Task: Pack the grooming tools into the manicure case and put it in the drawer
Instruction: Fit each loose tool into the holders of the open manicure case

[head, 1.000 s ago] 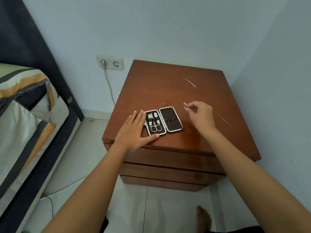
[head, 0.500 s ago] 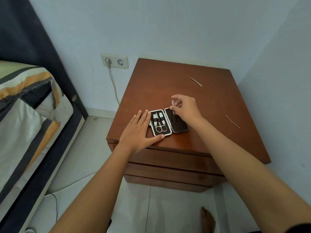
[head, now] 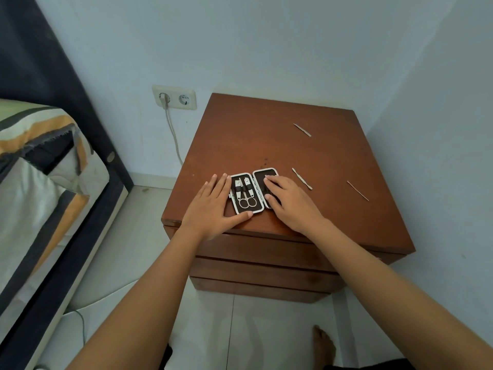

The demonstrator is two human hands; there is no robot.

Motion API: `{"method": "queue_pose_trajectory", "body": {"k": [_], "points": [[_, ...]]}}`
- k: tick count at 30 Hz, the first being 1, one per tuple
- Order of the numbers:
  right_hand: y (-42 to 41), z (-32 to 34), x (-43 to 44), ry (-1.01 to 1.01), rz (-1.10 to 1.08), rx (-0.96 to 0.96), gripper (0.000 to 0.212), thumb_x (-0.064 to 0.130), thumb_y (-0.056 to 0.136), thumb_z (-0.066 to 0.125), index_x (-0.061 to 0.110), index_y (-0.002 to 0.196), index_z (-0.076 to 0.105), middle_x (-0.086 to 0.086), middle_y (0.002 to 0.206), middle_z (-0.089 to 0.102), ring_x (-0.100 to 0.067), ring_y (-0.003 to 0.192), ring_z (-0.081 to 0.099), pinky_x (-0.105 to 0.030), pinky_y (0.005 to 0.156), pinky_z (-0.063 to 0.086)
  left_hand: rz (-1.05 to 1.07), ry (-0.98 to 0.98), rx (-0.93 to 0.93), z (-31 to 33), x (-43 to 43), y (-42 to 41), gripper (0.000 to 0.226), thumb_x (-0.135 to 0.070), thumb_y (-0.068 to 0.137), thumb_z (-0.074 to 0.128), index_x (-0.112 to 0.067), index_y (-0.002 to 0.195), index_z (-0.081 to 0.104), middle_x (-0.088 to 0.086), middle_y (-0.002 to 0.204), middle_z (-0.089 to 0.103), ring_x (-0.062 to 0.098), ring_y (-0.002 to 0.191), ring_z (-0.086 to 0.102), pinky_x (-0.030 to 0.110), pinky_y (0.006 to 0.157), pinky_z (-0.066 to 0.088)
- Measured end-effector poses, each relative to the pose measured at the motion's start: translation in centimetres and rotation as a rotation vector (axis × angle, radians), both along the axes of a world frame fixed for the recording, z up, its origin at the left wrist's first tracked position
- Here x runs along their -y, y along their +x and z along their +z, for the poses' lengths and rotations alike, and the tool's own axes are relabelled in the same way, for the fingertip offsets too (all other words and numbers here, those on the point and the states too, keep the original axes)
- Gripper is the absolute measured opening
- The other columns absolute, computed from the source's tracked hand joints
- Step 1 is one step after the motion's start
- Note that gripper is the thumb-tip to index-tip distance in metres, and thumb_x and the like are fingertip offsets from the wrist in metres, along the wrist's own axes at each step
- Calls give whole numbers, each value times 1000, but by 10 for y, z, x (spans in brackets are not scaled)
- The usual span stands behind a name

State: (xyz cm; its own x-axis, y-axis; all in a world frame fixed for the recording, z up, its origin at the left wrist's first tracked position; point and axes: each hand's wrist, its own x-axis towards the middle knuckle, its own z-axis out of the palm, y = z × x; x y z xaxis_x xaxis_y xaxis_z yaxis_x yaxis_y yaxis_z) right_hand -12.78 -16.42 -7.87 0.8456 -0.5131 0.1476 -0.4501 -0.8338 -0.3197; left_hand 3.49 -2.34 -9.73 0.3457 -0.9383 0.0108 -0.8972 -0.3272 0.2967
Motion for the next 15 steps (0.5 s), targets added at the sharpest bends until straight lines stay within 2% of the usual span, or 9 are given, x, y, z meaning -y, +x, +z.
{"method": "queue_pose_trajectory", "body": {"k": [3,7,10,15], "points": [[-2,-2,-3,33,-4,3,44,24,97,40,10,139,37,-4,147,39,-19,137,30,-32,113,26,3,1,-2,1,0,0,111,-87,65,14,-17,150,-2,-2,159,-3,14,145,-9,32,117,-6],[-9,-4,-7,115,19,-12,51,30,98,37,14,145,25,2,155,24,-12,144,14,-27,116,14,4,-7,3,-1,0,1,113,-89,64,11,-17,150,-3,-2,159,-3,14,145,-10,31,116,-6],[-12,-2,7,106,20,34,52,32,98,37,15,145,24,4,156,20,-9,144,11,-21,113,9,1,-20,2,-2,1,2,112,-89,65,11,-18,150,-3,-2,159,-3,13,145,-10,30,116,-7],[6,-2,89,142,-262,78,51,27,97,41,10,143,28,-4,156,20,-18,145,12,-32,116,12,4,-37,11,-2,1,3,106,-85,69,20,-20,150,-3,-4,159,-3,12,144,-11,29,115,-9]]}}
